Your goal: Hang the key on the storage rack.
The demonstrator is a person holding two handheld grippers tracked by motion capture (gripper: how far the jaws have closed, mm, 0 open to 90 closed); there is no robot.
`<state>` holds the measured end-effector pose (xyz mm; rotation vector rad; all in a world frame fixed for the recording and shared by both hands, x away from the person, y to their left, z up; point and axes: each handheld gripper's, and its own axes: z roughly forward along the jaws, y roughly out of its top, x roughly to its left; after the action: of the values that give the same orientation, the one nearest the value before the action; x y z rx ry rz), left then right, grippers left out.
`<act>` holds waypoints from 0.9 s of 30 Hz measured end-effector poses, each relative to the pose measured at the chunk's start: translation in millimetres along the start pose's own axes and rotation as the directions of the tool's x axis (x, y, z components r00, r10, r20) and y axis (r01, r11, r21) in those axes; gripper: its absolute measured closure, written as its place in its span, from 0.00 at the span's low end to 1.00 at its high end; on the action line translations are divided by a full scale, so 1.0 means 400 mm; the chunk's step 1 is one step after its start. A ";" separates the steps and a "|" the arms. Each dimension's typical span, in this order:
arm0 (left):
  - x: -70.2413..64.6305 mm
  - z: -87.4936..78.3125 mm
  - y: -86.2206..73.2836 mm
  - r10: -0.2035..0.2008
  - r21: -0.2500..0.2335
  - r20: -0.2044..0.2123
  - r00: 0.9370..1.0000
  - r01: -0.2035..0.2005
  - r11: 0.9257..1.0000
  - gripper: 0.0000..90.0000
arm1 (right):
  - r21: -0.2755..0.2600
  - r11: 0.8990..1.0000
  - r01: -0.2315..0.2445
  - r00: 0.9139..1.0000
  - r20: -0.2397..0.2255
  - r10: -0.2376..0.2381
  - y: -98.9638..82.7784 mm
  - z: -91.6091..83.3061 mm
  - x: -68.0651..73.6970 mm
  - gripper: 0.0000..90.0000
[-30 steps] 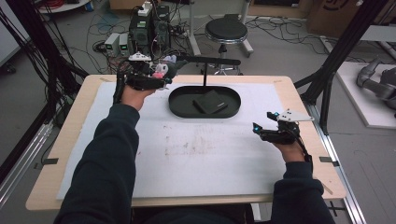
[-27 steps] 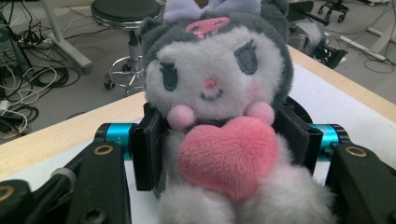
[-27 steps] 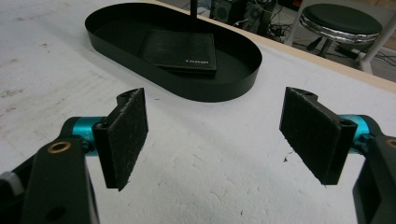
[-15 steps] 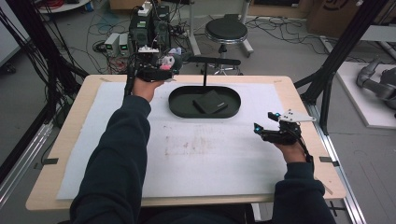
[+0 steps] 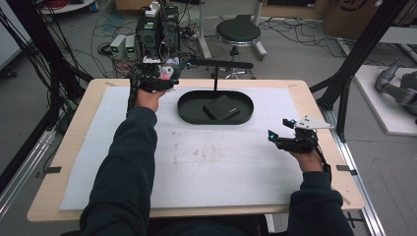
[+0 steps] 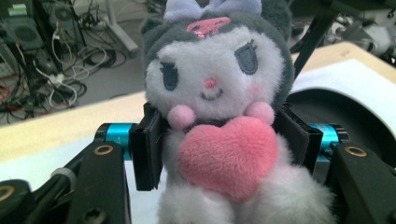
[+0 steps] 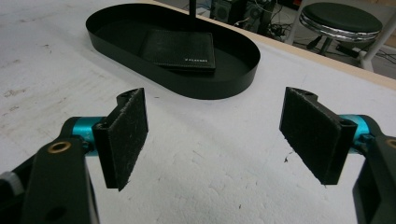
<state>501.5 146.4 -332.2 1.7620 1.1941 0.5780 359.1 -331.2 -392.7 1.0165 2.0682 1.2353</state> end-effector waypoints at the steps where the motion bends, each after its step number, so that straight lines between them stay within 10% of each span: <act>1: -0.005 0.004 -0.007 0.014 0.013 -0.007 1.000 -0.014 1.000 0.47 | -0.001 1.000 -0.001 1.000 0.001 0.001 0.000 0.000 0.001 0.27; 11: -0.043 0.076 -0.046 0.093 0.112 -0.030 0.995 -0.089 0.990 0.47 | -0.006 1.000 0.005 1.000 0.002 -0.005 0.001 -0.002 0.003 0.27; 27: -0.036 0.143 -0.113 0.053 0.202 -0.034 0.998 -0.046 0.978 0.30 | -0.005 1.000 0.001 1.000 0.001 -0.001 -0.001 -0.002 0.000 0.27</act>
<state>517.8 115.2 -397.9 1.9629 1.2755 0.5383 358.2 -331.7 -392.9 1.0139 2.0638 1.2385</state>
